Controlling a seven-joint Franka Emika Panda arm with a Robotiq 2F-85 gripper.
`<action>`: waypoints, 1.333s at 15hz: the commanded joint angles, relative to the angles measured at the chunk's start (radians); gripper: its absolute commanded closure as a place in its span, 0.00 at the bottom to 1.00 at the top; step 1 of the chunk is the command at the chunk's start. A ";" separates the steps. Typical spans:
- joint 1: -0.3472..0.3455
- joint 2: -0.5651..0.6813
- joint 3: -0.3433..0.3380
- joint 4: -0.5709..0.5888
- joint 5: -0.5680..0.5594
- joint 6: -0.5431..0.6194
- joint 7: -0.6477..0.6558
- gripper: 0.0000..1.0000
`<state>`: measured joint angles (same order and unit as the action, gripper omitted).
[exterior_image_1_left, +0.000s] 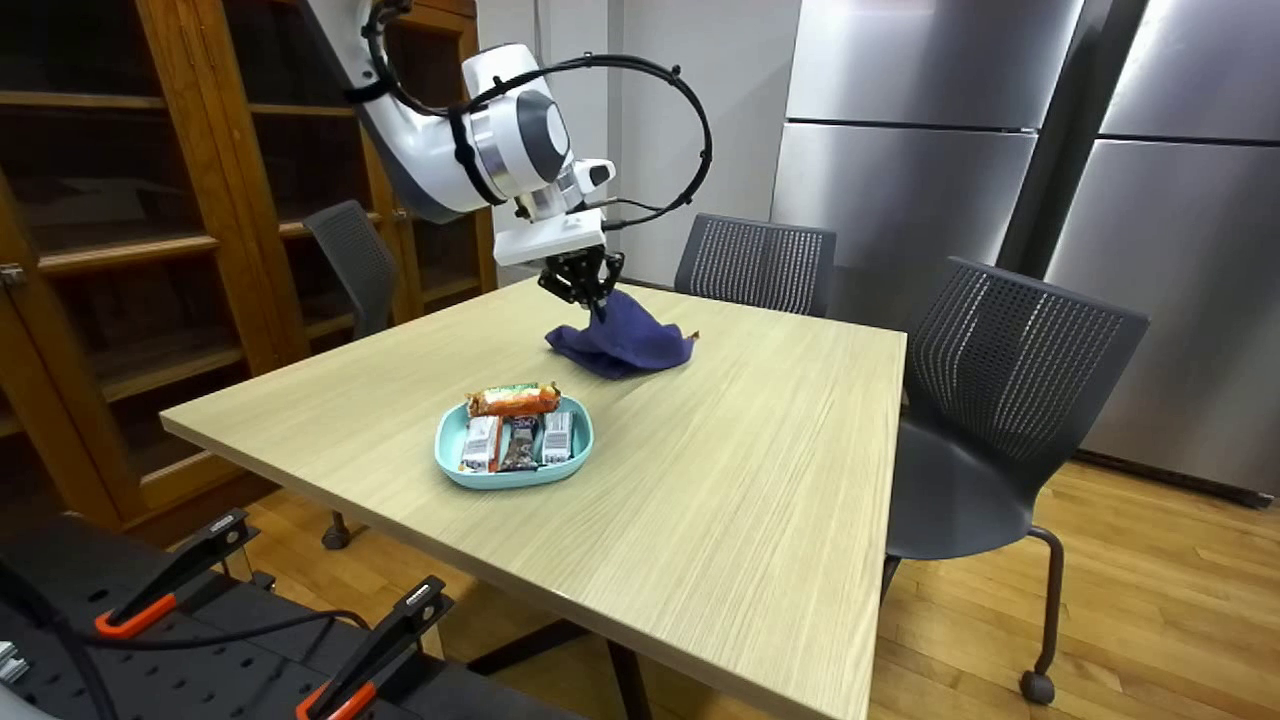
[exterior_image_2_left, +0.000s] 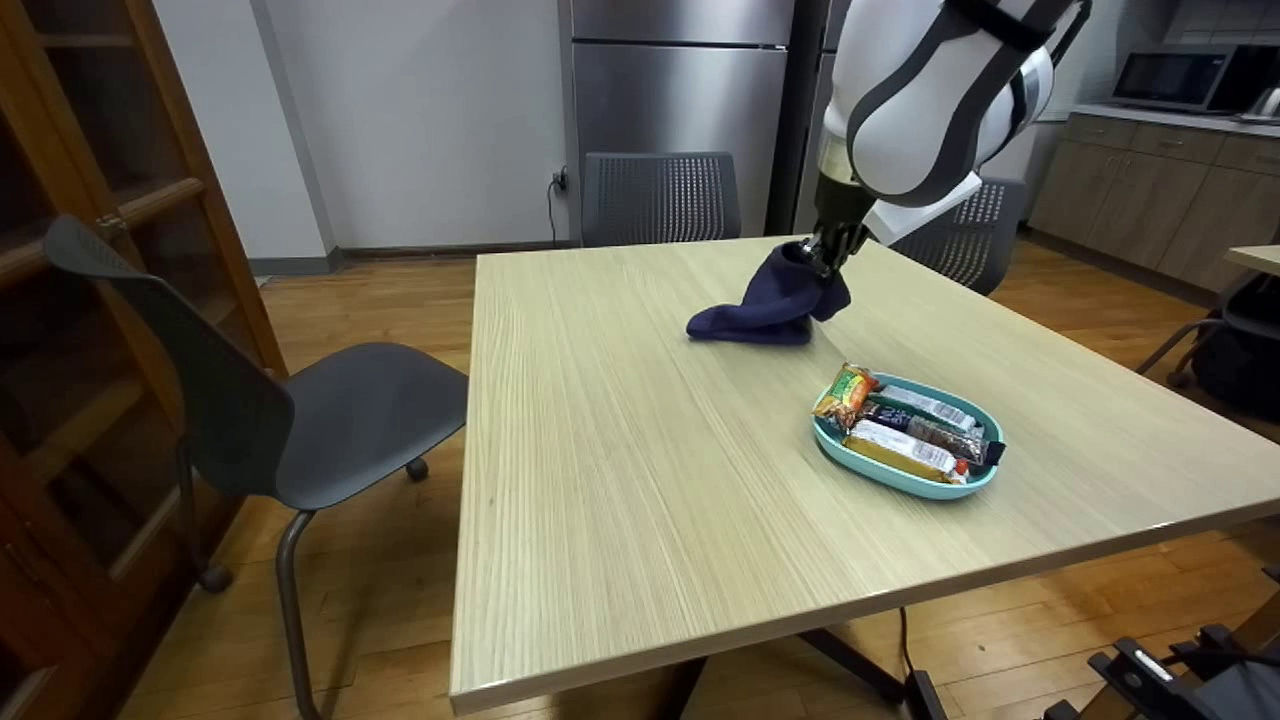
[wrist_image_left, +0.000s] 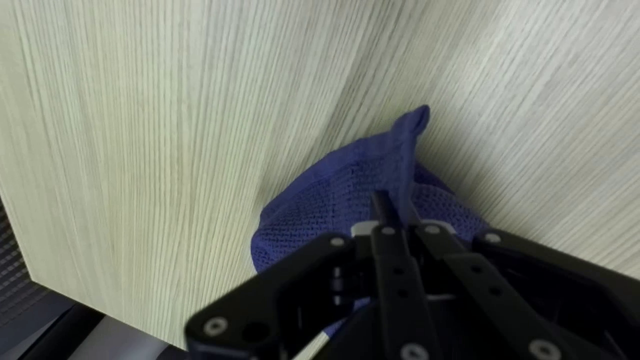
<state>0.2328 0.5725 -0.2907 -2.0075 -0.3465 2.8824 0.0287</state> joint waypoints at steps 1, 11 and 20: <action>0.010 -0.091 0.002 -0.058 -0.053 -0.038 -0.005 0.99; 0.008 -0.210 0.015 -0.146 -0.185 -0.104 0.023 0.99; 0.019 -0.299 0.036 -0.251 -0.221 -0.112 0.121 0.99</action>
<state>0.2410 0.3510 -0.2643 -2.2051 -0.5256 2.8086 0.0817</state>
